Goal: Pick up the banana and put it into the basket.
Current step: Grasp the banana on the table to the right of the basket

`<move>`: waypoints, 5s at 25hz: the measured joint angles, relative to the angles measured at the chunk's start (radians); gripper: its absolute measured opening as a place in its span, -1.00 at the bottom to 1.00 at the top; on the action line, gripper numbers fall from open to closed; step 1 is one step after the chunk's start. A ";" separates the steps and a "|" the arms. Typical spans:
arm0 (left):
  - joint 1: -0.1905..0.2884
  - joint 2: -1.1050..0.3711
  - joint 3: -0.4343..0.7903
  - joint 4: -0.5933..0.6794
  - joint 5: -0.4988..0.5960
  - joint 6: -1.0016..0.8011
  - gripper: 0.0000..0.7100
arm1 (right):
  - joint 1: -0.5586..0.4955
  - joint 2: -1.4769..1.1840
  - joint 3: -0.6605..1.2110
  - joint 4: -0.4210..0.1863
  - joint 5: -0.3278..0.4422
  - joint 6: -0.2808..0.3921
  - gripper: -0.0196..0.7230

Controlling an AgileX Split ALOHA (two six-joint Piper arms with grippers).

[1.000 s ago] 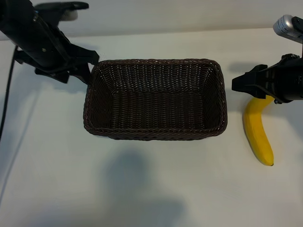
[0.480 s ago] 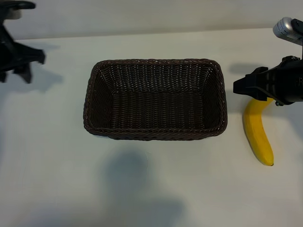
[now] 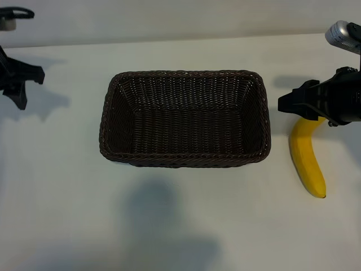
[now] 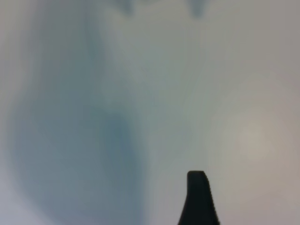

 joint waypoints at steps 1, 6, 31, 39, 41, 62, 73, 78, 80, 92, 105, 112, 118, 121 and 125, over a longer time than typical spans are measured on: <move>0.000 -0.014 0.000 -0.006 0.000 0.001 0.54 | 0.000 0.000 0.000 -0.001 0.000 0.000 0.32; 0.000 -0.101 0.000 -0.006 0.023 0.000 0.54 | 0.000 0.000 0.000 -0.001 0.000 0.000 0.32; 0.000 -1.097 0.584 -0.008 0.001 0.003 0.54 | 0.000 0.000 0.000 -0.005 0.003 0.001 0.32; 0.000 -1.396 0.846 -0.048 -0.049 0.002 0.54 | 0.000 0.000 0.000 -0.005 0.003 0.002 0.32; 0.000 -1.435 0.878 -0.052 -0.070 0.002 0.54 | 0.000 0.000 0.000 -0.005 0.003 0.002 0.32; 0.100 -1.537 0.888 -0.057 -0.098 0.004 0.54 | 0.000 0.000 0.000 -0.115 0.001 0.096 0.32; 0.159 -1.703 0.891 -0.051 -0.098 0.004 0.54 | 0.000 0.000 -0.025 -0.402 0.082 0.351 0.44; 0.159 -1.703 0.891 -0.051 -0.098 0.004 0.54 | 0.001 0.001 -0.113 -0.545 0.176 0.507 0.52; 0.159 -1.703 0.891 -0.050 -0.098 0.004 0.54 | 0.017 0.001 -0.140 -0.615 0.202 0.574 0.52; 0.159 -1.703 0.893 -0.050 -0.098 0.004 0.54 | 0.197 0.092 -0.161 -1.058 0.245 1.018 0.53; 0.159 -1.703 0.893 -0.050 -0.098 0.004 0.54 | 0.197 0.223 -0.161 -0.966 0.124 0.993 0.53; 0.159 -1.703 0.893 -0.050 -0.098 0.005 0.54 | 0.197 0.304 -0.161 -0.966 0.055 0.992 0.53; 0.159 -1.703 0.893 -0.050 -0.098 0.005 0.54 | 0.197 0.389 -0.161 -0.966 -0.008 0.990 0.53; 0.159 -1.703 0.893 -0.050 -0.098 0.005 0.54 | 0.197 0.415 -0.164 -0.960 -0.010 0.986 0.53; 0.159 -1.703 0.893 -0.050 -0.098 0.005 0.54 | 0.197 0.425 -0.171 -0.954 -0.010 0.980 0.48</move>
